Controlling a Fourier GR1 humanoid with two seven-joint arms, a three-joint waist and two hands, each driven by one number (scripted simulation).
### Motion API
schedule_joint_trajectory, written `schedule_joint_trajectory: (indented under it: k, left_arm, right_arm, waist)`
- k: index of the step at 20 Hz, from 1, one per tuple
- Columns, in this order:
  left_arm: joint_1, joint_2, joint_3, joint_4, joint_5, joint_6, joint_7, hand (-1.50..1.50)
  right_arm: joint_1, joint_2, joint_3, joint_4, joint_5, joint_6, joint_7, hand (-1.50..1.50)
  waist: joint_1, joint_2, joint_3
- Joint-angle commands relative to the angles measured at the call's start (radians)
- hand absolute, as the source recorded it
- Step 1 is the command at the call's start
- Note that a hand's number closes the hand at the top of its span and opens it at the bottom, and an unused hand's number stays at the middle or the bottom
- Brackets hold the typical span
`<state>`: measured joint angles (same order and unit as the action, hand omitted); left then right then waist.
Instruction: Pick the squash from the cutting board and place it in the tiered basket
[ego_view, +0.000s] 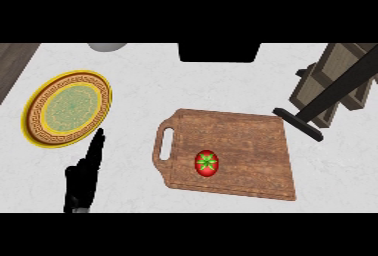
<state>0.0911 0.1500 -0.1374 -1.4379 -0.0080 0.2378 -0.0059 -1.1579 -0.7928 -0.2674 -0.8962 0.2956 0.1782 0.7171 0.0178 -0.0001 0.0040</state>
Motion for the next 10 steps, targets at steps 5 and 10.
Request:
schedule_joint_trajectory:
  k: [5, 10]
  left_arm:
    - [-0.025, -0.021, 0.009, 0.061, 0.007, -0.006, 0.025, 0.0]
    - [-0.036, 0.004, 0.03, 0.049, 0.008, -0.013, 0.038, 0.0]
  right_arm:
    - [-0.003, 0.043, -0.135, -0.001, -0.068, -0.187, -0.07, -1.5]
    - [-0.02, -0.117, -0.198, 0.014, -0.014, -0.281, -0.107, -1.5]
  waist:
    - [-0.012, 0.003, -0.004]
    - [-0.018, 0.003, -0.004]
